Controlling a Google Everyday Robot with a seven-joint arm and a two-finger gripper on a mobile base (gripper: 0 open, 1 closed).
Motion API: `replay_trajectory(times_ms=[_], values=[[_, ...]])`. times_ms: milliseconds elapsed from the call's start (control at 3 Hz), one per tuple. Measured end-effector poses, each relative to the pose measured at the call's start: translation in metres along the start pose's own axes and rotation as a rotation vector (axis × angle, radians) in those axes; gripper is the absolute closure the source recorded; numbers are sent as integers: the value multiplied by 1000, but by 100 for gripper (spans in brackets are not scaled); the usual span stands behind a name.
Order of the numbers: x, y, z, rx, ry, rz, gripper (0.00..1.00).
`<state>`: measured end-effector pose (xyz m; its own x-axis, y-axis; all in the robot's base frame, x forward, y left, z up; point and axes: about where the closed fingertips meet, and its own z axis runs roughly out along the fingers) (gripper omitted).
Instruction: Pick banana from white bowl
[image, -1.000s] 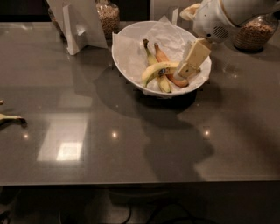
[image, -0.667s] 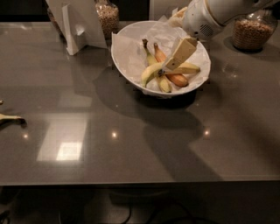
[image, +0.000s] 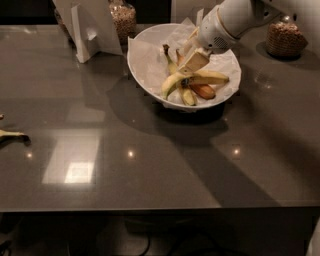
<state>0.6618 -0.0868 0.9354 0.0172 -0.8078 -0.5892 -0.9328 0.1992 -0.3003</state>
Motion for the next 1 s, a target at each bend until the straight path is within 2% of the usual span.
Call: replay_trajectory(times_ms=[333,667,1000], values=[[22,-2,21,-34,42,35,46],[40,-3,27,-49,80,55,35],[59,-5,29,-58,120,73,35]])
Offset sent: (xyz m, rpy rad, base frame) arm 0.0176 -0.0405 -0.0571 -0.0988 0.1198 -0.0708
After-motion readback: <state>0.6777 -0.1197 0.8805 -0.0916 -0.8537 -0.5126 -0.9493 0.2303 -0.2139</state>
